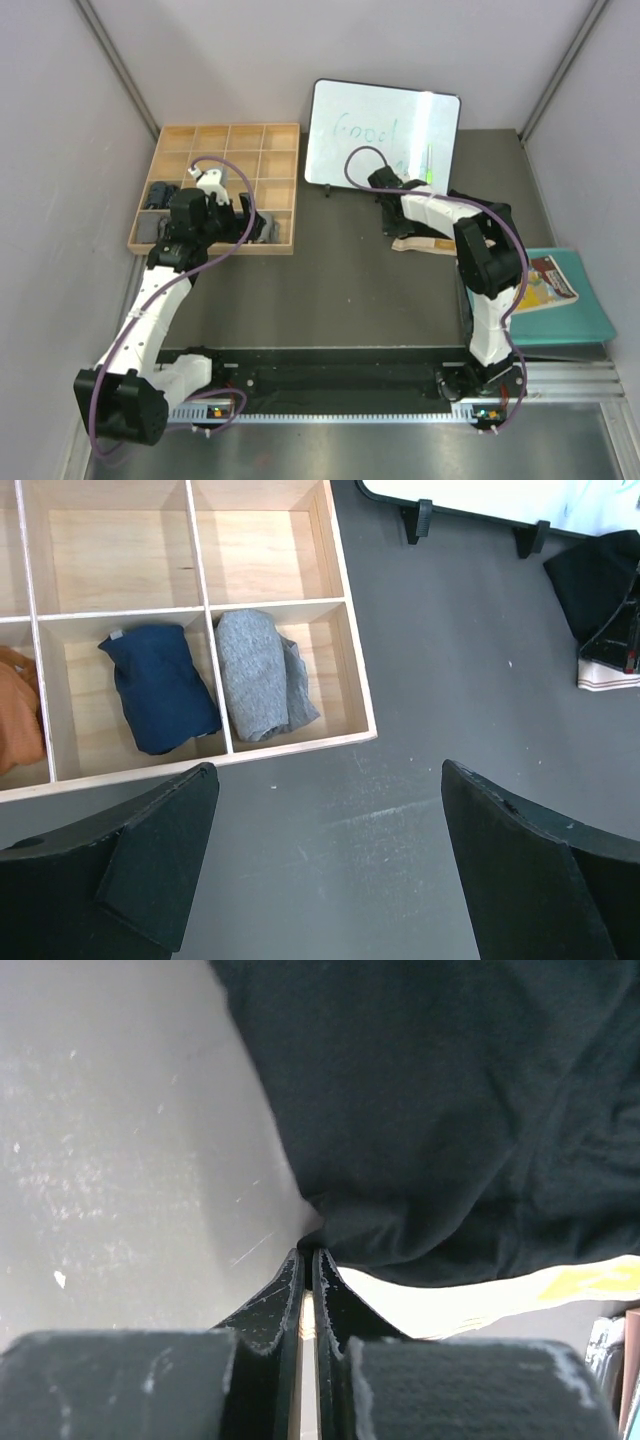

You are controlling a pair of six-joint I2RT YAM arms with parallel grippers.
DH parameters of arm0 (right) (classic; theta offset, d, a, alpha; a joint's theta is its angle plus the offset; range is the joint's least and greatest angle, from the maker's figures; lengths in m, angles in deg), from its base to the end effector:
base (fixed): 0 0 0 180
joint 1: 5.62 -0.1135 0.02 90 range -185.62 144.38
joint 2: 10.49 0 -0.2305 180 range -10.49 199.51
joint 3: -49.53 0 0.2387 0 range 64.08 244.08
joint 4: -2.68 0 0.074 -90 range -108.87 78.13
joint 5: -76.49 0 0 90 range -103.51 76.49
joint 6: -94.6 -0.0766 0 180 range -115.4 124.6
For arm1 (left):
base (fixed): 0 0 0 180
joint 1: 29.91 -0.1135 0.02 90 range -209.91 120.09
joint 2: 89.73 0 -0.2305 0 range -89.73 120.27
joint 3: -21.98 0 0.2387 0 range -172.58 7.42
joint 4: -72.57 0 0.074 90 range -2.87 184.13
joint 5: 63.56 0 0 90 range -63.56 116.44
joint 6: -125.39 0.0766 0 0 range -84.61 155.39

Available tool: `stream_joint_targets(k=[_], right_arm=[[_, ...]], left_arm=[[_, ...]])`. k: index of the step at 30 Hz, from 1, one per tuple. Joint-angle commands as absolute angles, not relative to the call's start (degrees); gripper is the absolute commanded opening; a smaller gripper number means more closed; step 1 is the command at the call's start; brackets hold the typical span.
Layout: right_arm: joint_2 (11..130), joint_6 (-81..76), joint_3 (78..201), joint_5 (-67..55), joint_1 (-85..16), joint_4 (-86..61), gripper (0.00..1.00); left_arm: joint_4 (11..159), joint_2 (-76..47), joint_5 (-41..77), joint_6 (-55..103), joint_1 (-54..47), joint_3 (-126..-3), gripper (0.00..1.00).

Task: Roll the underwear
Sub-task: Move the underwear to the center of the board.

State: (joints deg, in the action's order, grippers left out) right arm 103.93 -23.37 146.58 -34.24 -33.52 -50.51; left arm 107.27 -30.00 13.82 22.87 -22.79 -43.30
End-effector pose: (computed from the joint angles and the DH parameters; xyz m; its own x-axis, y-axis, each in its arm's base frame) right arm 0.3588 0.1593 0.1148 -0.8925 0.0238 -0.4505 0.0963 0.9856 -0.1387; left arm 0.2671 -0.0502 0.2632 -0.5391 -0.1458 -0.8295 0.1981 0.9353 -0.2932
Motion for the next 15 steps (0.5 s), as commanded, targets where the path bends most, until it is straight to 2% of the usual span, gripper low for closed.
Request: stream_joint_targets(k=[1,7,15], right_arm=[[102.6,-20.9,145.3,-30.4,-34.7,-49.7,0.00],[96.1,-19.8,138.4,-23.1,-41.6,-46.8,0.00],[88.7,-24.9,131.2,-17.3,-57.4,-44.8,0.00]], left_arm=[[105.3,-31.7,14.8,21.8,-22.5,-43.6,0.96],[105.7,-31.7,15.8,21.2,-21.9,-43.3,0.96],[108.2,-30.7,12.8,16.2,-19.9,-43.0,0.92]])
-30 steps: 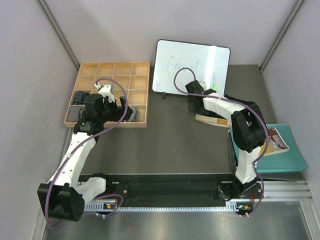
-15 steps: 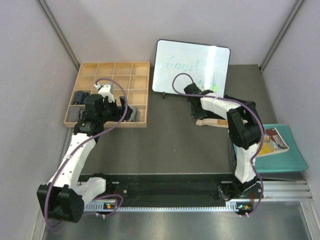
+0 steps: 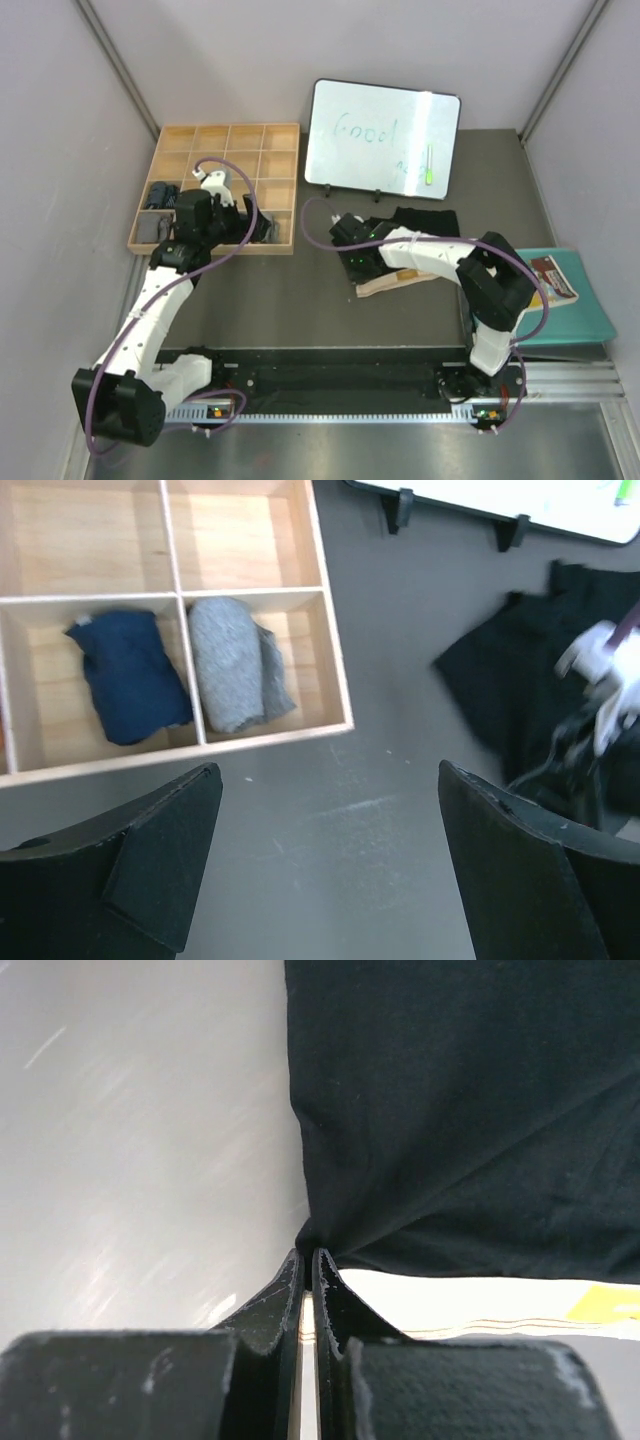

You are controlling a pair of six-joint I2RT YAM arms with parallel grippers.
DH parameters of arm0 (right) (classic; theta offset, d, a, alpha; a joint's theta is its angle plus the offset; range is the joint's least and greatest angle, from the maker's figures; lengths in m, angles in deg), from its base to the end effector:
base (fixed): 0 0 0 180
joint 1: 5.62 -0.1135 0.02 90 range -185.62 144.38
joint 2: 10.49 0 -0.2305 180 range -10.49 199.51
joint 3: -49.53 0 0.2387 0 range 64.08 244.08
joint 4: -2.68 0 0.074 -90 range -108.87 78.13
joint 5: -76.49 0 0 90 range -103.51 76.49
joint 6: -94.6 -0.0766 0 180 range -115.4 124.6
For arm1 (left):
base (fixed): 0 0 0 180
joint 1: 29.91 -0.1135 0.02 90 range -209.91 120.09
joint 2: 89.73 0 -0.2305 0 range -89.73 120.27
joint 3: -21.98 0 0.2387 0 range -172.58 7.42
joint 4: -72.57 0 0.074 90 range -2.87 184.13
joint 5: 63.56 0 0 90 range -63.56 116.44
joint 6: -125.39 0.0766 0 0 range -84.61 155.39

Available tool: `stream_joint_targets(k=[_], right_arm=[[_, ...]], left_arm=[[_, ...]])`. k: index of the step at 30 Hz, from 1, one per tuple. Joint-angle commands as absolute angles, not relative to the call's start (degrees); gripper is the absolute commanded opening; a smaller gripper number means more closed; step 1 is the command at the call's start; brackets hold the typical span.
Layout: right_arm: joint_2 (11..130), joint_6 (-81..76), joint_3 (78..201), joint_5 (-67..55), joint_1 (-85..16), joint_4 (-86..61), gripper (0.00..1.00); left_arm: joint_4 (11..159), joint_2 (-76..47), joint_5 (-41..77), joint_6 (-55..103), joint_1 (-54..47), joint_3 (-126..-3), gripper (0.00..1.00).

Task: Roll the underwear
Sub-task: Move the underwear to the center of the board, then fold the underwear at the center of the board.

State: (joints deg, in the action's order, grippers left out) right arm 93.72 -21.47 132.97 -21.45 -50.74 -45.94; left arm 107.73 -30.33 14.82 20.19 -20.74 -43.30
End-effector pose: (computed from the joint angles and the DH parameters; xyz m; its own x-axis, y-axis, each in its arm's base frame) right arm 0.2562 0.2423 0.1120 -0.8866 -0.2735 -0.3730 -0.3093 0.9502 0.0386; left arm 0.2642 -0.0583 0.2635 -0.5523 -0.1710 -0.8159 0.1914 0.9266 -0.3238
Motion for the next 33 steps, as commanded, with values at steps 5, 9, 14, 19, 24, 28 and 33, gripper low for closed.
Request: stream_joint_targets(k=[5,9,14,19,24,28,33], right_arm=[[87.1,-30.3,129.4,-15.5,-67.1,-44.4,0.00],[86.1,-34.1,129.7,-13.7,-72.7,-43.0,0.00],[84.9,-35.4,132.6,-17.3,-76.9,-48.5,0.38],[79.3,-37.2,128.6,-20.8,-79.5,-50.3,0.49],[78.3,-38.7,123.9,-21.6,-82.0,-45.7,0.38],[80.7,-39.6,124.6,-22.2,-83.6,-45.1,0.36],[81.9,-41.0,124.5,-22.1,-85.0,-43.8,0.36]], left_arm=[[108.0,-35.1,12.4,9.0,-18.3,-36.8,0.89],[107.6,-40.8,16.0,3.4,-12.6,-29.3,0.88],[109.1,-45.2,19.0,-4.3,-9.3,-23.3,0.86],[109.9,-49.1,22.0,-9.6,-5.0,-17.9,0.83],[107.8,-47.3,24.7,-13.6,0.2,-14.9,0.79],[104.4,-43.5,25.9,-15.5,2.7,-14.1,0.75],[100.5,-37.2,25.9,-16.6,3.4,-14.0,0.72]])
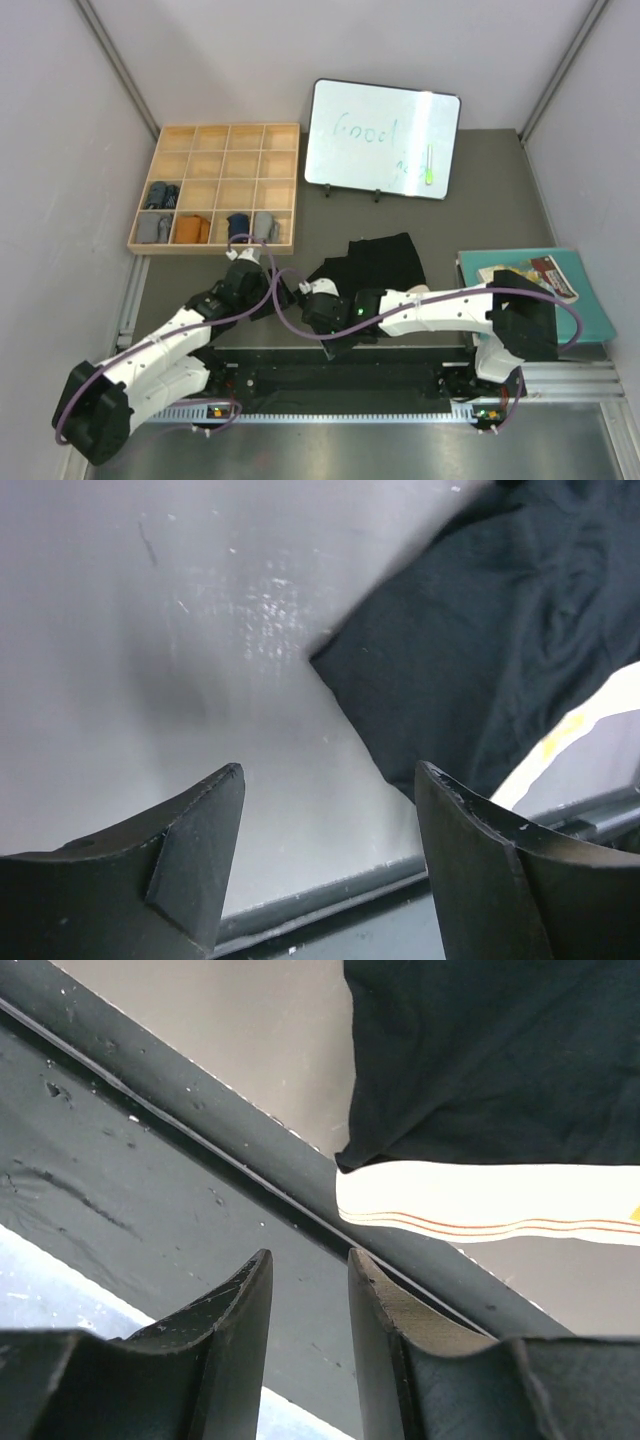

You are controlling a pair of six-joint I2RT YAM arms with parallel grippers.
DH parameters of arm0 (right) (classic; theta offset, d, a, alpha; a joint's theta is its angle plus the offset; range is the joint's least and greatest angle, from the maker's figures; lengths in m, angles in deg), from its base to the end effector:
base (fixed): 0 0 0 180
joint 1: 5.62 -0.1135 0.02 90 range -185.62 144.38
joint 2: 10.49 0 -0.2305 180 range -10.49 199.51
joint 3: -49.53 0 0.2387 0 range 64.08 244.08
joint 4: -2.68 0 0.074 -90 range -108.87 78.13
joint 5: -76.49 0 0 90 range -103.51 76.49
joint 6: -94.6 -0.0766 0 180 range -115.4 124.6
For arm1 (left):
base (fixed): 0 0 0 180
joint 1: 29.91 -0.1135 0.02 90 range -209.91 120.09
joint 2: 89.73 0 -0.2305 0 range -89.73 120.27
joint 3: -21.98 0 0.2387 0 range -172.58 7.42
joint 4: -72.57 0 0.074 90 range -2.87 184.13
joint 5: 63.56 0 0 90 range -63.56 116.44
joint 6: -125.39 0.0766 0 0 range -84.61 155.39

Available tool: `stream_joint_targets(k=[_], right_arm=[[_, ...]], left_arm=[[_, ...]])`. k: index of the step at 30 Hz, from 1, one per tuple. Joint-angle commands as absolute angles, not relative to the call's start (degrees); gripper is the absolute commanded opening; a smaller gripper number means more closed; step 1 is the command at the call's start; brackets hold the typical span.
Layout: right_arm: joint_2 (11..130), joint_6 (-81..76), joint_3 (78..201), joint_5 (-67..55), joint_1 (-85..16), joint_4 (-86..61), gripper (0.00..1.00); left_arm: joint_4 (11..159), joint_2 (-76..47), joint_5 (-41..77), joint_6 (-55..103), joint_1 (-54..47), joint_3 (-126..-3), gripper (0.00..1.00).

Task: Roll the underwear
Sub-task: Fold the underwear at the center of the board.

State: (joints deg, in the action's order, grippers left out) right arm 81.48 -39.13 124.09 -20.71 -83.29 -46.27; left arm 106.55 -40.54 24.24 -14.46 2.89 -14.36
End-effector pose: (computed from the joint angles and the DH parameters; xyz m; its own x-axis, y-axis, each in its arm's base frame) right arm 0.0768 0.3065 0.1350 -0.8039 -0.4663 -0.3691 -0.5574 0.8072 0.1942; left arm 0.1708 -0.1136 0.1251 -0.8259 -0.3764 -0.4197 -0.1053 0.8344 -0.5410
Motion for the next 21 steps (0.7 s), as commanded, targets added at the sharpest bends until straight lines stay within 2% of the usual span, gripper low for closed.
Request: stream_joint_targets(k=[1,11,21], right_arm=[[82.0,-41.1,124.5,-22.4,-85.2,-43.5,0.36],[85.9,-42.2,125.9,-27.2,-87.2,-46.4,0.41],[89.6,-43.7,127.4,-34.7,-88.5,-48.3,0.36]], left_arm=[[100.1,-36.5,27.7,-16.6,3.4,-14.1,0.72],[94.9,-27.2,28.0,-17.3,3.8,-15.5,0.66],[93.3,-22.9,27.1,-17.8,3.9,-15.5,0.59]])
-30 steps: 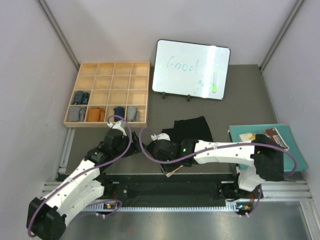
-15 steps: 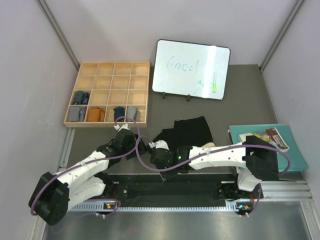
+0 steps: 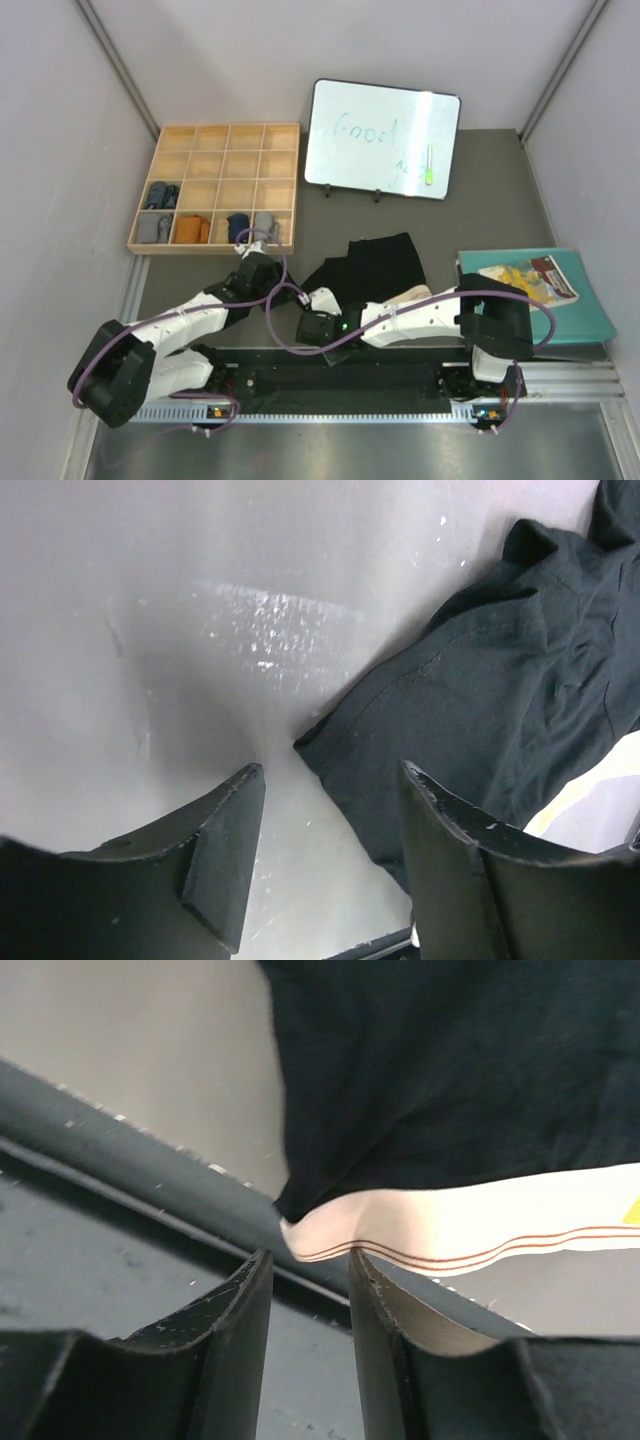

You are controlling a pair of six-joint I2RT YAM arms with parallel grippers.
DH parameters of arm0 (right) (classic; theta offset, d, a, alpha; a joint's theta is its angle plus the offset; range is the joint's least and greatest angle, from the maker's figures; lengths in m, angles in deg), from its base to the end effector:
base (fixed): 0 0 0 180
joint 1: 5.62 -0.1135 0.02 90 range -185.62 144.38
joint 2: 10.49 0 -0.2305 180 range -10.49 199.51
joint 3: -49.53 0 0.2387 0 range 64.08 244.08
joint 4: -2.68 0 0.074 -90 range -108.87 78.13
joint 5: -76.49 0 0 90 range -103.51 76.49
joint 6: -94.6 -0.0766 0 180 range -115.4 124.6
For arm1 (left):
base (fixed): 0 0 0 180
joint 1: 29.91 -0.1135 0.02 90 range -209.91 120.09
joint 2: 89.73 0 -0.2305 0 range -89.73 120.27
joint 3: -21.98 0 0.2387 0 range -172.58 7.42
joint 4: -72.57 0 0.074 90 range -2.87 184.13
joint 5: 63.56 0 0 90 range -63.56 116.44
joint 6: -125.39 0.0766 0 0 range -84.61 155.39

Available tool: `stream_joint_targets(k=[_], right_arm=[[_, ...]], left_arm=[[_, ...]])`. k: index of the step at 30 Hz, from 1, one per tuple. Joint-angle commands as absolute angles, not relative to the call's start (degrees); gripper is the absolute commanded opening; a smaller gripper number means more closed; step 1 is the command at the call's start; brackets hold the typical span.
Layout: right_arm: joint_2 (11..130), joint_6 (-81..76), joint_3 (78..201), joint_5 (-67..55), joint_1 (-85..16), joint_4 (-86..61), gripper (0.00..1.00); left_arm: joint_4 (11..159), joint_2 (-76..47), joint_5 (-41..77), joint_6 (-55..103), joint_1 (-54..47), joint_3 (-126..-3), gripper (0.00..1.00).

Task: Roll the underwear
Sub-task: Fold the underwear at the center of the board.

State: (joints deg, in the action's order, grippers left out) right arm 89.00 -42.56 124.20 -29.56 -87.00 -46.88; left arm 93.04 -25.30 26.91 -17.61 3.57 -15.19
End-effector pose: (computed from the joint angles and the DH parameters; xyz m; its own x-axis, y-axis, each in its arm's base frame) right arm 0.0681 0.3077 0.0985 -0.7867 -0.4879 -0.3783 -0.5326 0.8462 0.0164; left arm 0.1955 -0.1286 0.1007 -0.8083 -0.4229 -0.4096 -0.1637 0.8298 -0.5335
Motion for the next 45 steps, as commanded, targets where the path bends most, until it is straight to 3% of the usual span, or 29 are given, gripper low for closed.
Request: stream_joint_targets(k=[1,14,18,27,30,31,38,45], right_arm=[[89.7,-43.7,127.6,-35.4,-88.7,-48.8,0.36],[90.2,-43.5,128.6,-38.6,-89.5,-49.1,0.36],[91.0,-42.8,128.6,-38.4,-89.4,-47.6,0.36],[93.9,-41.6,129.3,-40.0,-89.4,-47.0,0.36],[95.4,-41.1,130.3,-40.1,-89.4,-47.7,0.16],[95.8,-40.9,130.7,-40.1,-89.4,-48.2,0.01],[93.3,-36.1,130.7,-36.0,-89.5,-44.1,0.00],[91.6,-34.0,132.6,-23.5,-89.6,-38.6,0.00]], left_arm=[[93.4,-22.5,27.2,-17.9,4.0,-15.5,0.59],[92.1,-17.2,26.8,-17.7,4.5,-15.3,0.49],[92.3,-17.2,26.9,-17.4,4.5,-15.3,0.39],[92.8,-17.2,27.1,-16.9,4.5,-15.8,0.06],[93.7,-17.7,27.4,-16.6,4.5,-16.6,0.00],[94.3,-17.9,28.0,-16.5,4.5,-16.9,0.00],[100.4,-21.3,32.3,-14.4,4.5,-19.9,0.00],[109.8,-29.8,37.9,-12.3,4.3,-22.4,0.00]])
